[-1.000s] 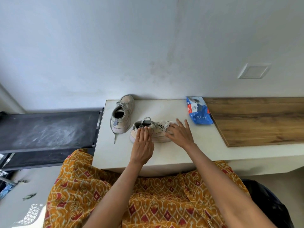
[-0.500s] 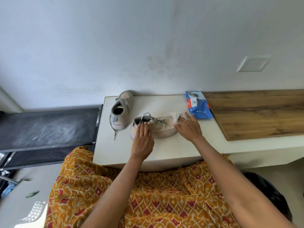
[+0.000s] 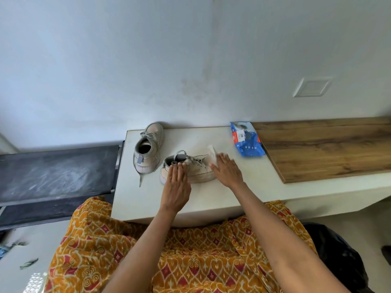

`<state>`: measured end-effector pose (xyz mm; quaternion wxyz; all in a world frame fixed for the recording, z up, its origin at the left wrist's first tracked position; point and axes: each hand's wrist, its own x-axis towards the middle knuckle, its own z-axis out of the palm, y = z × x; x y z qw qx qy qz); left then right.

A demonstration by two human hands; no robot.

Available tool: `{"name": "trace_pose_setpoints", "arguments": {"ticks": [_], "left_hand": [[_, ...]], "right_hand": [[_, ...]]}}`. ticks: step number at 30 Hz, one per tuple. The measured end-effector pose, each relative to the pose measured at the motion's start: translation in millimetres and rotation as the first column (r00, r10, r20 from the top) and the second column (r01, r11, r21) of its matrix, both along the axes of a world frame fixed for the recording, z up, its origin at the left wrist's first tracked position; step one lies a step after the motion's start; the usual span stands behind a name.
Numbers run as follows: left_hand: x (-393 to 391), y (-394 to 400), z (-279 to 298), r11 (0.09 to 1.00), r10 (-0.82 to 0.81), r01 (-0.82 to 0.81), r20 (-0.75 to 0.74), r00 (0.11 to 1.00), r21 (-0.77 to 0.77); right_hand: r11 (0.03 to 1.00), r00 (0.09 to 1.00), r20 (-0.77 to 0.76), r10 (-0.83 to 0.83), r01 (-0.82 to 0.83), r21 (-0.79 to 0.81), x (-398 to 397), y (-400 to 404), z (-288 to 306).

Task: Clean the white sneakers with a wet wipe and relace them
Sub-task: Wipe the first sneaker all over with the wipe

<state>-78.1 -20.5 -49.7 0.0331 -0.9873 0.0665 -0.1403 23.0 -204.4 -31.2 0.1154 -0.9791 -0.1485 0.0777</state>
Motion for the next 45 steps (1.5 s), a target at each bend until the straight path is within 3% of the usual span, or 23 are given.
{"name": "trace_pose_setpoints", "arguments": {"ticks": [4,7,9,12,15,18,28,34,39,42,45], "left_hand": [[0.2,1.0,-2.3,1.0,-0.018,0.018,0.028,0.999,-0.012],[2.1,1.3,-2.4,1.0,-0.017,0.017,0.045,0.999,-0.009],[2.5,2.0,-3.8,1.0,-0.013,0.013,0.038,0.999,-0.002],[2.0,0.4,-3.2,1.0,-0.002,0.001,0.028,1.0,0.021],[2.0,-1.2,-5.6,0.998,0.009,-0.009,0.0,1.0,0.056],[3.3,-2.1,-6.0,0.998,0.016,-0.016,-0.007,1.0,0.063],[1.3,2.3,-6.0,1.0,-0.014,0.014,0.024,1.0,-0.015],[1.7,4.3,-6.1,0.998,-0.03,0.031,0.014,0.999,-0.046],[2.7,5.2,-8.8,0.998,-0.034,0.035,0.024,0.999,-0.058],[2.5,5.2,-8.4,0.997,-0.035,0.036,0.012,0.999,-0.07],[1.8,4.9,-7.1,0.997,-0.046,0.046,-0.016,0.999,-0.057]], "right_hand": [[0.985,0.984,-0.052,0.172,-0.172,-0.002,11.8,20.7,8.7],[0.982,0.979,-0.092,0.183,-0.186,-0.023,19.1,22.6,10.6],[0.99,0.979,-0.146,0.141,-0.143,0.002,22.0,17.4,12.4],[0.981,0.965,-0.261,-0.022,0.071,0.182,25.2,7.9,9.5],[0.88,0.918,-0.364,-0.156,0.297,0.372,16.3,-1.3,5.1],[0.721,0.902,-0.378,-0.209,0.403,0.563,-1.8,-5.8,-0.5],[0.509,0.886,-0.218,-0.409,0.419,0.752,-65.2,55.6,-40.0],[0.718,0.942,0.035,-0.335,0.23,0.657,-92.4,73.6,-44.6],[0.766,0.896,0.183,-0.404,0.223,0.603,-60.8,47.4,-26.4],[0.894,0.949,0.257,-0.183,0.052,0.444,-41.7,41.4,-16.7],[0.977,0.928,0.37,0.053,-0.124,0.171,-26.8,28.5,-16.9]]}}
